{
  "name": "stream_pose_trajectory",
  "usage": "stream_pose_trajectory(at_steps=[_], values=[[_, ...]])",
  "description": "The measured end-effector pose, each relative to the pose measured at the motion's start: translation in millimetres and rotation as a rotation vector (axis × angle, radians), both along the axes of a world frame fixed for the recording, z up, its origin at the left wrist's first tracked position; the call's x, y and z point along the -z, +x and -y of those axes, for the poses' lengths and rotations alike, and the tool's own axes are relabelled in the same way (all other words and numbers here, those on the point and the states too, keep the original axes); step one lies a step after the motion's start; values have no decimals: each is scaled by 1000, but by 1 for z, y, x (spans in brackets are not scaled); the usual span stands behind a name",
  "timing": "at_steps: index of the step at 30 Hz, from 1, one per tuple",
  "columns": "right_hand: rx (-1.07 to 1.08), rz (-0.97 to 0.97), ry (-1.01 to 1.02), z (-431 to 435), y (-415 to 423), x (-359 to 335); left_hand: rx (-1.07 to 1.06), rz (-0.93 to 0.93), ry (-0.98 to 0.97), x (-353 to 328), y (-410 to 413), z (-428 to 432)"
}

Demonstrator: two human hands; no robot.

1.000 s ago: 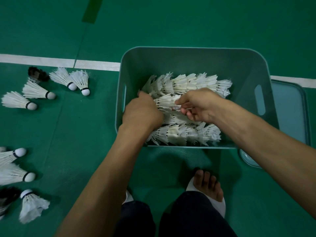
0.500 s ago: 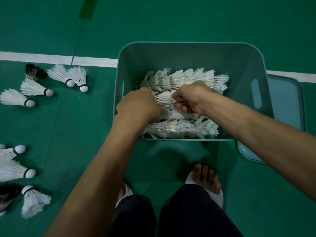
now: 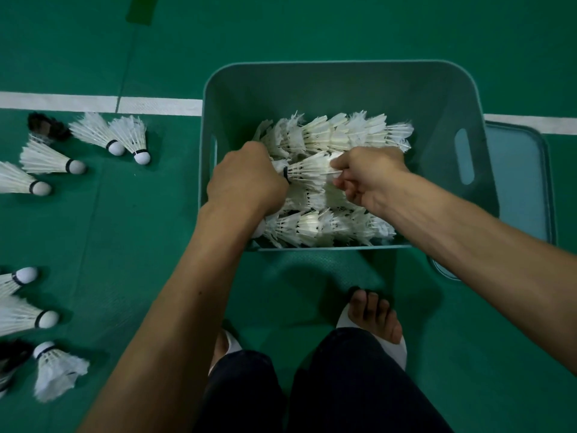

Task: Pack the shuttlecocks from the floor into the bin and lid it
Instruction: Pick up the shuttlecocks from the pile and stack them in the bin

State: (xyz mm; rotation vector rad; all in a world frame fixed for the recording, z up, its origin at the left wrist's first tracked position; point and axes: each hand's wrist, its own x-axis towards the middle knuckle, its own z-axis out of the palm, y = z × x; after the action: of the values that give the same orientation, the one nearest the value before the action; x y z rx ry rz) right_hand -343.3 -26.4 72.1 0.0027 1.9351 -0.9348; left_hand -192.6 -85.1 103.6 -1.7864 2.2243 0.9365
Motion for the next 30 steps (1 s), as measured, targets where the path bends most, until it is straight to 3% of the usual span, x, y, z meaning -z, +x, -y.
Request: stream_pose_trajectory(at_steps=[5, 16, 23, 26, 30], values=[[-84, 170, -10, 17, 15, 0, -26, -40, -15, 2, 2, 2], [-149, 241, 32, 17, 7, 2, -5, -104, 68, 0, -2, 1], [-245, -31, 15, 19, 1, 5, -21, -144, 5, 1, 2, 0], [-319, -7, 9, 15, -4, 3, -36, -188, -42, -2, 5, 4], [-344, -186, -87, 0, -19, -18, -101, -354, -30, -9, 1, 6]])
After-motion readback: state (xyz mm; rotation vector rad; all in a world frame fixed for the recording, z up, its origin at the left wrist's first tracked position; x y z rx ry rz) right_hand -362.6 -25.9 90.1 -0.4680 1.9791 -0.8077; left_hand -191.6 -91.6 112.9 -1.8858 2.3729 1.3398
